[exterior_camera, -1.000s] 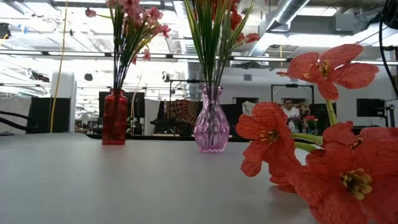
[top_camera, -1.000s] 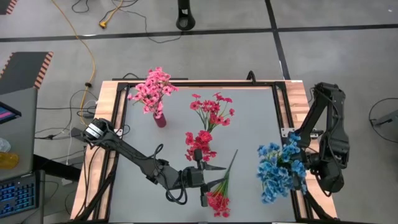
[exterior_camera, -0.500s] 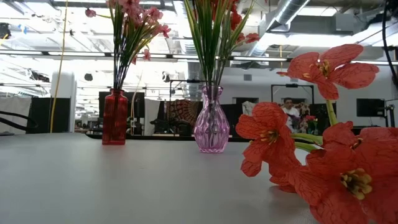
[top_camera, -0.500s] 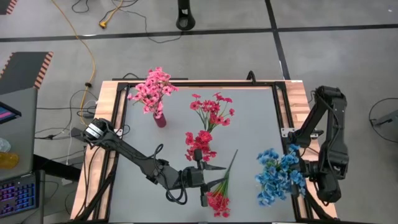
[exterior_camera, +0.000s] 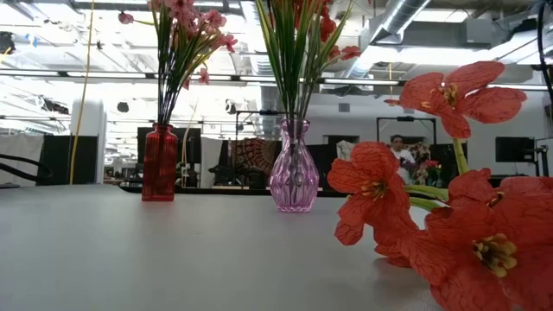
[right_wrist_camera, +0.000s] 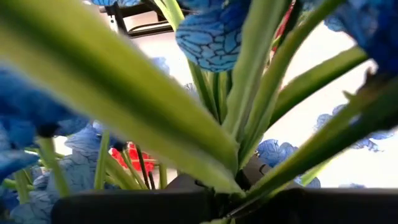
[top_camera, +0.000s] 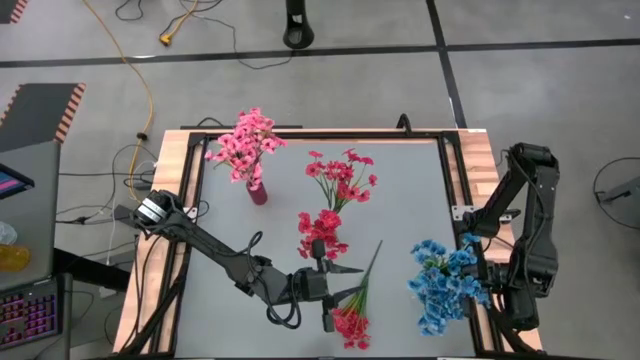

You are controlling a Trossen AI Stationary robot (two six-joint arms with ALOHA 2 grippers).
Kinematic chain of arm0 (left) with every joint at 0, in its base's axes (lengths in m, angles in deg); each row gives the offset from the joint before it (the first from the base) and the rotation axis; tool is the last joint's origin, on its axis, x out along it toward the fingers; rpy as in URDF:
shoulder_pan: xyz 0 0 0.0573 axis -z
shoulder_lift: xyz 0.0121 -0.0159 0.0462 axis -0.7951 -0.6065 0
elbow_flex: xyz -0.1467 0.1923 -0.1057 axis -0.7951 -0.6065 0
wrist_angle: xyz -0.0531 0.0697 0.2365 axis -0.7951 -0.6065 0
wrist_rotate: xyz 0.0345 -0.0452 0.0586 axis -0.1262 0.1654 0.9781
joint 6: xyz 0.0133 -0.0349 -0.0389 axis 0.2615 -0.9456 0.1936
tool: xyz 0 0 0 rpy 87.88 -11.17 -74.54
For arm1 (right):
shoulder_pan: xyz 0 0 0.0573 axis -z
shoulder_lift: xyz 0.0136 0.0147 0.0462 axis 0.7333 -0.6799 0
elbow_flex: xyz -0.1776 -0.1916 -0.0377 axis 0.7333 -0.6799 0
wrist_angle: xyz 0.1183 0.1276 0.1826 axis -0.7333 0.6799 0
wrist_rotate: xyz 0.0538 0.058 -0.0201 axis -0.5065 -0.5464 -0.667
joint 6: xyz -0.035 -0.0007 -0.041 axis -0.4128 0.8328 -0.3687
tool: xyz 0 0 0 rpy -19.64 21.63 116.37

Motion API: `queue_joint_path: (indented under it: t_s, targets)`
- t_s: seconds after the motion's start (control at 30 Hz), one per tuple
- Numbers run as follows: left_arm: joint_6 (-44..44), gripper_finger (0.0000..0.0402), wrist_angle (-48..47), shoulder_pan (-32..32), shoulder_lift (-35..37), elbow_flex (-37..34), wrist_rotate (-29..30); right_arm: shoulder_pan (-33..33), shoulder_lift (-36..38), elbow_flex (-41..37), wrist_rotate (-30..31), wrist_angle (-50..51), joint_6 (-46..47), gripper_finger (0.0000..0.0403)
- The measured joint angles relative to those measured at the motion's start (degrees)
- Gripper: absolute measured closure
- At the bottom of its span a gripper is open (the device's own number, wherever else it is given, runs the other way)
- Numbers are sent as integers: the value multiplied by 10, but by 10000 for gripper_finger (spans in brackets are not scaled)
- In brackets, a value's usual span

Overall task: Sort flowers into vase by color
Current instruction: Put the blue flowers into the transparent vase

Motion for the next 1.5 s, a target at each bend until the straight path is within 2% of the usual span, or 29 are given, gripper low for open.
queue_joint_path:
  t_s: [0.4, 0.53, 0.7, 0.97, 1.2, 1.5]
  targets:
    - [0, 269, 0, 0, 0, 0, 0, 0, 3, 0, -6, -6, -6, 356]
    - [0, 269, 0, 0, 0, 0, 0, 0, 3, 0, -7, -5, -8, 335]
    - [0, 269, 0, 0, 0, 0, 0, 0, 8, 0, -13, -1, -9, 289]
    - [0, 269, 0, 0, 0, 0, 0, 0, 58, 0, -136, -2, -66, 234]
    - [0, 269, -1, 0, 0, 0, 0, 0, 91, 0, -161, 3, -73, 233]
    - [0, 269, -1, 0, 0, 0, 0, 33, 74, 0, -157, 2, -141, 240]
